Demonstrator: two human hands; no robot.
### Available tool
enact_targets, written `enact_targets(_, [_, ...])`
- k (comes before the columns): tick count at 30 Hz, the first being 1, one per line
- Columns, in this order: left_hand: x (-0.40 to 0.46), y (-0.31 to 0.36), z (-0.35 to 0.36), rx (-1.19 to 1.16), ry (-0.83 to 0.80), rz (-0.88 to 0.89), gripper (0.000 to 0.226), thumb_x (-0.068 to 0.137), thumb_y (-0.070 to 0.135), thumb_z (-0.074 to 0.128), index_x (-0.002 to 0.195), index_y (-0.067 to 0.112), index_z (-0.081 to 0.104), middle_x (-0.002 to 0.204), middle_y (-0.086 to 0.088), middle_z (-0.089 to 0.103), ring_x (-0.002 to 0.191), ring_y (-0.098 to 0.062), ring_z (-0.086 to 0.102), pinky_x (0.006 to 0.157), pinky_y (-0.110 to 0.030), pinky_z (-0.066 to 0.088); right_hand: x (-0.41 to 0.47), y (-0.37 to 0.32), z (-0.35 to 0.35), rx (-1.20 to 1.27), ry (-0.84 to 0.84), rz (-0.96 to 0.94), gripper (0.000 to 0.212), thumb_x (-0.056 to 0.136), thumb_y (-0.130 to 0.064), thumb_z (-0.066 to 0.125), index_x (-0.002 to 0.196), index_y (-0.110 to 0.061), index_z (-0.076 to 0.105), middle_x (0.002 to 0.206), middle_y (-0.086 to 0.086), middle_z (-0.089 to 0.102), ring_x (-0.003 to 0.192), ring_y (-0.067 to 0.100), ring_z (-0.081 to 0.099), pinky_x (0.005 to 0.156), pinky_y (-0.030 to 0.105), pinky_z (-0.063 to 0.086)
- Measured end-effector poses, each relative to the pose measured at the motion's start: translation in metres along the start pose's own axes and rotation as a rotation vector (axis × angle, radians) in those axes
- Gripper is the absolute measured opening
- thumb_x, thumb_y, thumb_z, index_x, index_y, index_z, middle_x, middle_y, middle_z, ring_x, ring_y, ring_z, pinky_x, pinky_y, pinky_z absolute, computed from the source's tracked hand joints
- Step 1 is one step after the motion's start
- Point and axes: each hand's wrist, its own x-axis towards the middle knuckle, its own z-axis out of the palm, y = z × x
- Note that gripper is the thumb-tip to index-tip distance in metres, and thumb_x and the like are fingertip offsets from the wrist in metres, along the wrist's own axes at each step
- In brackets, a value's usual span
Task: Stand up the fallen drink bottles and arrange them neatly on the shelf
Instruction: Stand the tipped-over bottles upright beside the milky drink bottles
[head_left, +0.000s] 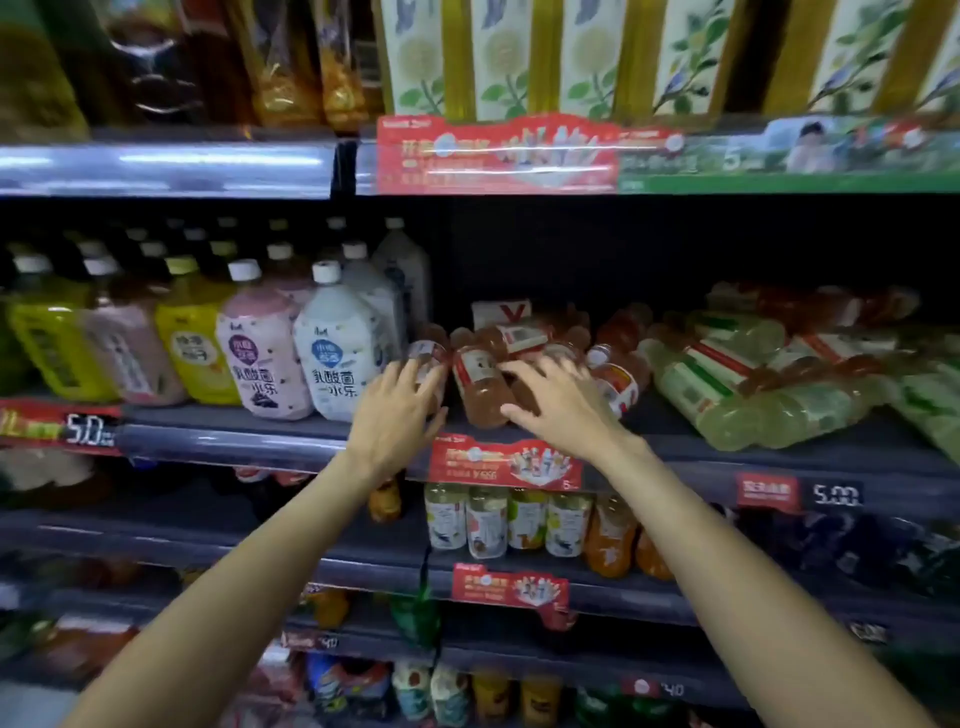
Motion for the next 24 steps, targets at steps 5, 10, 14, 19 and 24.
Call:
enact_targets(5, [0.030, -0.006, 0.015, -0.022, -0.161, -0.009, 0.078, 0.086, 0.033, 0.057, 0.153, 0.020, 0.019, 0.149, -0.018, 0.035, 0.132, -0.040, 0.037, 0.104, -0.047, 0.038, 0.042, -0.021, 0.028, 0.015, -0.112, -0.036, 0.042, 0.094, -0.053, 0.042, 0.135, -0.042, 0.046, 0.153, -0.003, 0.028, 0.139, 0.028, 0.024, 0.113, 0.052, 0.020])
enact_targets(10, [0.042, -0.003, 0.032, -0.075, -0.272, -0.128, 0.082, 0.092, 0.044, 0.054, 0.154, 0.015, 0.009, 0.156, -0.022, 0.017, 0.139, -0.043, 0.023, 0.110, -0.051, 0.025, 0.047, -0.016, 0.045, -0.083, -0.142, 0.014, 0.046, 0.092, -0.061, 0.036, 0.134, -0.043, 0.043, 0.157, -0.004, 0.018, 0.136, 0.029, 0.035, 0.115, 0.057, -0.005])
enact_targets(14, [0.042, 0.003, 0.033, -0.052, -0.289, -0.127, 0.073, 0.093, 0.031, 0.049, 0.153, 0.007, 0.014, 0.154, -0.026, 0.018, 0.137, -0.045, 0.025, 0.110, -0.049, 0.027, 0.046, -0.016, 0.048, -0.105, -0.073, 0.056, 0.045, 0.094, -0.055, 0.038, 0.136, -0.039, 0.044, 0.157, -0.002, 0.022, 0.125, 0.029, 0.049, 0.116, 0.051, -0.007])
enact_targets(19, [0.029, 0.004, 0.015, -0.204, -0.166, -0.176, 0.054, 0.091, 0.033, 0.053, 0.136, 0.004, 0.045, 0.138, -0.021, 0.044, 0.122, -0.041, 0.043, 0.093, -0.042, 0.042, 0.046, -0.010, 0.055, -0.093, -0.034, 0.062, 0.043, 0.094, -0.056, 0.034, 0.131, -0.038, 0.048, 0.154, -0.001, 0.028, 0.123, 0.029, 0.051, 0.116, 0.056, 0.001])
enact_targets(24, [0.053, 0.018, 0.013, -0.226, -0.312, -0.381, 0.063, 0.091, 0.045, 0.053, 0.139, 0.009, 0.032, 0.139, -0.019, 0.034, 0.123, -0.038, 0.040, 0.090, -0.042, 0.042, 0.044, -0.008, 0.059, -0.135, -0.035, 0.047, 0.047, 0.094, -0.059, 0.029, 0.134, -0.038, 0.043, 0.155, 0.000, 0.025, 0.127, 0.032, 0.045, 0.115, 0.057, 0.001])
